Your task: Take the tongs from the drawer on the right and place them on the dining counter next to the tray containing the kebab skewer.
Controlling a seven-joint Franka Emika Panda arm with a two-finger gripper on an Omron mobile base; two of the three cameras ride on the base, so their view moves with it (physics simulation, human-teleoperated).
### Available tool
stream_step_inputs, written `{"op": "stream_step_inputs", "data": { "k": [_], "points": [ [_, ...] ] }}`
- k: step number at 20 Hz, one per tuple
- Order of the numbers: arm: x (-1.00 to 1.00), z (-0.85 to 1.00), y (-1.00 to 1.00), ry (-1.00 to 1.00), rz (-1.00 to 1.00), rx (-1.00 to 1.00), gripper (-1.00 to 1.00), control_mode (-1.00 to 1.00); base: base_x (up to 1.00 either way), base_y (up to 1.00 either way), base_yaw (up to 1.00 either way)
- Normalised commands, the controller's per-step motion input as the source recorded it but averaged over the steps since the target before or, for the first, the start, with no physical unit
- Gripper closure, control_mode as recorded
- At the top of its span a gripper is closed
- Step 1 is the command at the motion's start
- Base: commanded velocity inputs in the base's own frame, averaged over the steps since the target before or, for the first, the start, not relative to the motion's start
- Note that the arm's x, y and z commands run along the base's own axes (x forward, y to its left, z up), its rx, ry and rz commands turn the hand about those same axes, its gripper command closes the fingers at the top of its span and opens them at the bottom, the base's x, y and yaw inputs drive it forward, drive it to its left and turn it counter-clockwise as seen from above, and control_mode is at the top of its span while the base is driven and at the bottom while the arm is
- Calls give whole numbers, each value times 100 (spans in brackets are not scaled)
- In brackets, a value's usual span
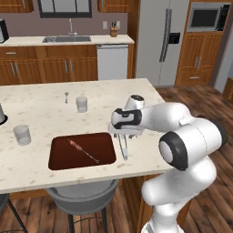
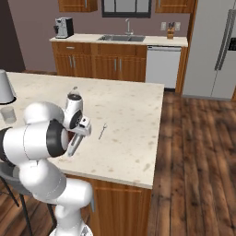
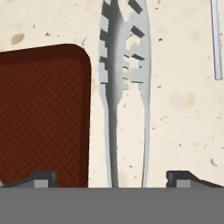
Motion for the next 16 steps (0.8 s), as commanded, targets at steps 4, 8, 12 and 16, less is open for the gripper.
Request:
{"op": "stream_step_inputs", "data": {
  "k": [4,8,12,16],
  "points": [
    [-29,65,0,0,0,1,-100,-100,0,0,0],
    [-41,59,0,0,0,0,-100,-100,0,0,0],
    [-54,65,0,-1,0,0,-100,-100,0,0,0],
    [-52,64,0,-10,0,0,-100,-100,0,0,0]
  ]
}}
